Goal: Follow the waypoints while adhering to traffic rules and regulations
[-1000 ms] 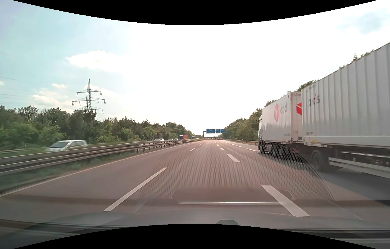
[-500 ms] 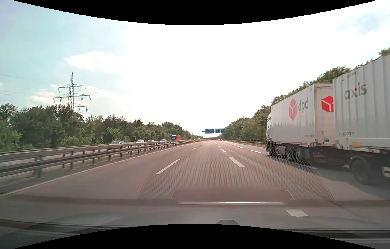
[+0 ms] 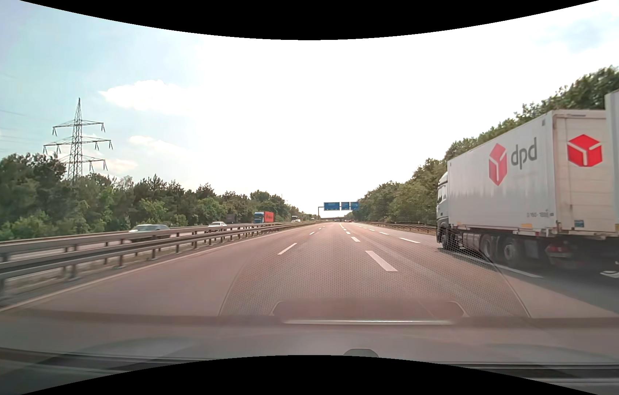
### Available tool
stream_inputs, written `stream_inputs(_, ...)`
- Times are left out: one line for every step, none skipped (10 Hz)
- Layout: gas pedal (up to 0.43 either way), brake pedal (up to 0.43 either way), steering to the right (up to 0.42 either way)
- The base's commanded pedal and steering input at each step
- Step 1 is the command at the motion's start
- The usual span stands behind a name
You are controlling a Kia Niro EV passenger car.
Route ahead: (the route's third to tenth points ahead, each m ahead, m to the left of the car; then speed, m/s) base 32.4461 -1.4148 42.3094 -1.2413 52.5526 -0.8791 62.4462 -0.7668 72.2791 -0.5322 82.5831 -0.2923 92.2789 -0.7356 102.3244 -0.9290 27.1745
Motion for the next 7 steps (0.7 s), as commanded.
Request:
stream_inputs(0.228,0.0,-0.002)
stream_inputs(0.228,0.0,-0.002)
stream_inputs(0.228,0.0,-0.002)
stream_inputs(0.228,0.0,-0.002)
stream_inputs(0.228,0.0,-0.002)
stream_inputs(0.228,0.0,-0.002)
stream_inputs(0.228,0.0,-0.003)
